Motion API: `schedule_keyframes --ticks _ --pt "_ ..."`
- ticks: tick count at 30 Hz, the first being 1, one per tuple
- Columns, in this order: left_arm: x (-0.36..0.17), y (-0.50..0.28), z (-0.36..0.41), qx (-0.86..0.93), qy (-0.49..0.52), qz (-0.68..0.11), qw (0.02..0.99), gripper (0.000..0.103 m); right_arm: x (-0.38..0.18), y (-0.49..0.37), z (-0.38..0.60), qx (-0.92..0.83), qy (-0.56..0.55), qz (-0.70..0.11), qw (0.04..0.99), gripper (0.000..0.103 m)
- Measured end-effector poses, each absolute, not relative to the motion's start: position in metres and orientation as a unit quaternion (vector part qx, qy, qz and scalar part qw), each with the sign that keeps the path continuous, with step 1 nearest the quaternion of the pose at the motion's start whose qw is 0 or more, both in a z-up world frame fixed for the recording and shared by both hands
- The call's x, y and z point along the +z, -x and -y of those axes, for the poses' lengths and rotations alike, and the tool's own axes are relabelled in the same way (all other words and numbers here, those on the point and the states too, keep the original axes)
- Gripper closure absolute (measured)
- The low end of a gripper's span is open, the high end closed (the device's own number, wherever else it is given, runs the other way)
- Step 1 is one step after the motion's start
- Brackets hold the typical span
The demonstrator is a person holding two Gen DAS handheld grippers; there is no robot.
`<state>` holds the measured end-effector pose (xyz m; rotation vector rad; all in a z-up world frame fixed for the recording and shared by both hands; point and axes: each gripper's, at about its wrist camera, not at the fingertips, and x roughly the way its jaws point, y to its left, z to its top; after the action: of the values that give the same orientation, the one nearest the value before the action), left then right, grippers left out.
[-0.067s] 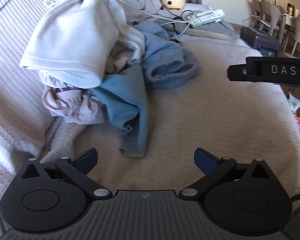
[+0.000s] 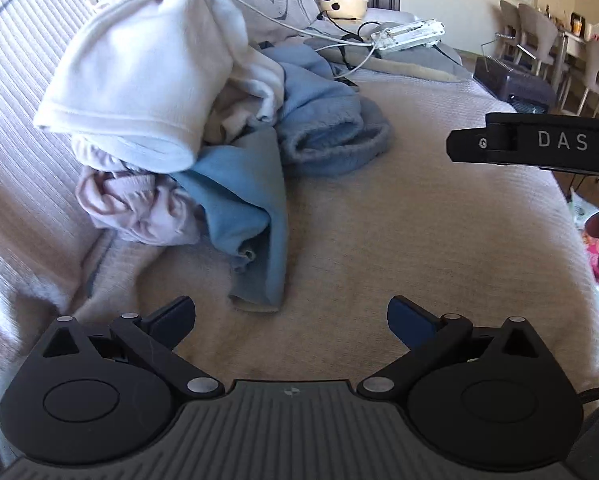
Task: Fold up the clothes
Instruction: 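Move both tools toward the pile of clothes on the sofa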
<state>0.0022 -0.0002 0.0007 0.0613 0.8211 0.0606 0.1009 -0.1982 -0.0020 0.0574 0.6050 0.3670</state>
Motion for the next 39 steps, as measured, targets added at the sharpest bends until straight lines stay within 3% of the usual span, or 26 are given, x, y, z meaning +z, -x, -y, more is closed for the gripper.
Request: schedule_keyframes --ticks 3,15,20,28,39 --pt "0.0 -0.005 0.009 0.031 -0.041 -0.399 0.916 0.0 -0.003 -0.102 0.202 0.168 -0.035 -0.302 0.938 0.0" --pt "-0.003 -0.013 -0.02 0.01 0.089 -0.419 0.904 0.0 0.003 -0.101 0.217 0.153 -0.058 -0.288 0.944 0.0" --pt "-0.002 -0.007 -0.028 -0.044 0.128 -0.371 0.919 0.0 0.009 -0.099 0.225 0.146 -0.073 -0.271 0.949 0.0" --pt "-0.012 -0.018 -0.025 -0.172 0.17 -0.391 0.888 0.0 0.009 -0.103 0.228 0.137 -0.078 -0.275 0.949 0.0" --pt "-0.003 -0.026 -0.049 -0.101 0.222 -0.412 0.878 0.0 0.012 -0.101 0.225 0.166 -0.077 -0.271 0.945 0.0"
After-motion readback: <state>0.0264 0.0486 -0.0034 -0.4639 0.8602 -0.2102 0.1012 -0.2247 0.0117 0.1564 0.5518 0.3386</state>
